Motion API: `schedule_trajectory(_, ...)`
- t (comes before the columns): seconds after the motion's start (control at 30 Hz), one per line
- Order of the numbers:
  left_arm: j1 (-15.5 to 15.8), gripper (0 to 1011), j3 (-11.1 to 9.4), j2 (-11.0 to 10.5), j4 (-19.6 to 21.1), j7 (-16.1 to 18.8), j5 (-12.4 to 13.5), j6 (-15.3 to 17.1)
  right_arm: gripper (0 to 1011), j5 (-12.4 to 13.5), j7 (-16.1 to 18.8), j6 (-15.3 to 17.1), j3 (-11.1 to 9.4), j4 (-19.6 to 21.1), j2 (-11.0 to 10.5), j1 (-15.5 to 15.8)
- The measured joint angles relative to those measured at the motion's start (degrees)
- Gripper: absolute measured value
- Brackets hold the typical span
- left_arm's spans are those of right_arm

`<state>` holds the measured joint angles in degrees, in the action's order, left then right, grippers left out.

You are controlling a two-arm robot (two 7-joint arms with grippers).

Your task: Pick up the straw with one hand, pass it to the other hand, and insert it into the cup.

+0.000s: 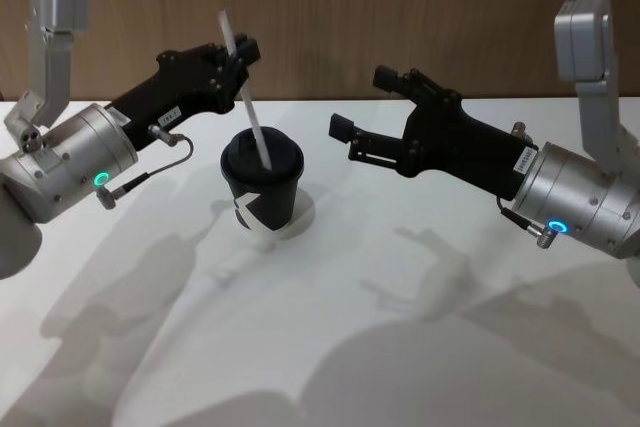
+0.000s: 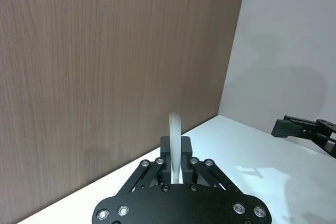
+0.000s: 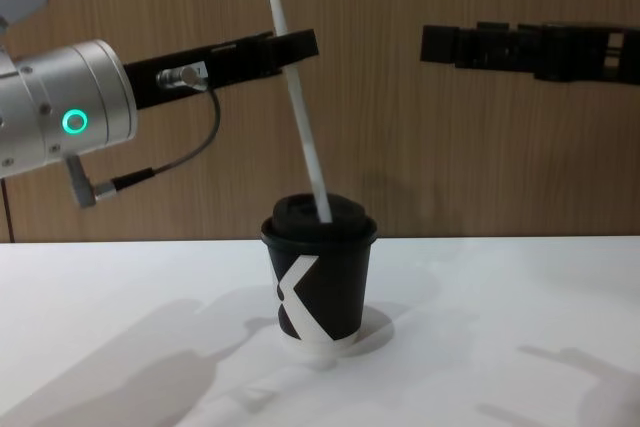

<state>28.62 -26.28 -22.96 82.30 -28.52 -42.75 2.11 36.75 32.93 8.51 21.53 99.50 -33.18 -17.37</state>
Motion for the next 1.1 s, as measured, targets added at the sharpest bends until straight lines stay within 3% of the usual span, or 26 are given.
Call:
schedule_trajectory(0.17,-0.3,219,0.0,0.3,-0.4,-0.1,0.3,-0.4,1001,0.0,0.0,0.0,0.0,0.0,0.0,0.0)
schedule_trajectory(0.53,-1.8,560,0.7,0.3,0.7,0.0,0.5,-0.7,1001,0.0,0.0,0.0,0.0,0.0,0.0,0.0)
schedule_trajectory(0.9,-5.1,941,2.2,-1.0,5.9,1.4,0.6,-0.8,1001,0.0,0.0,0.0,0.0,0.0,0.0,0.0)
schedule_trajectory(1.1,-7.4,1003,2.8,-2.1,9.0,2.2,0.2,-0.8,1001,0.0,0.0,0.0,0.0,0.0,0.0,0.0)
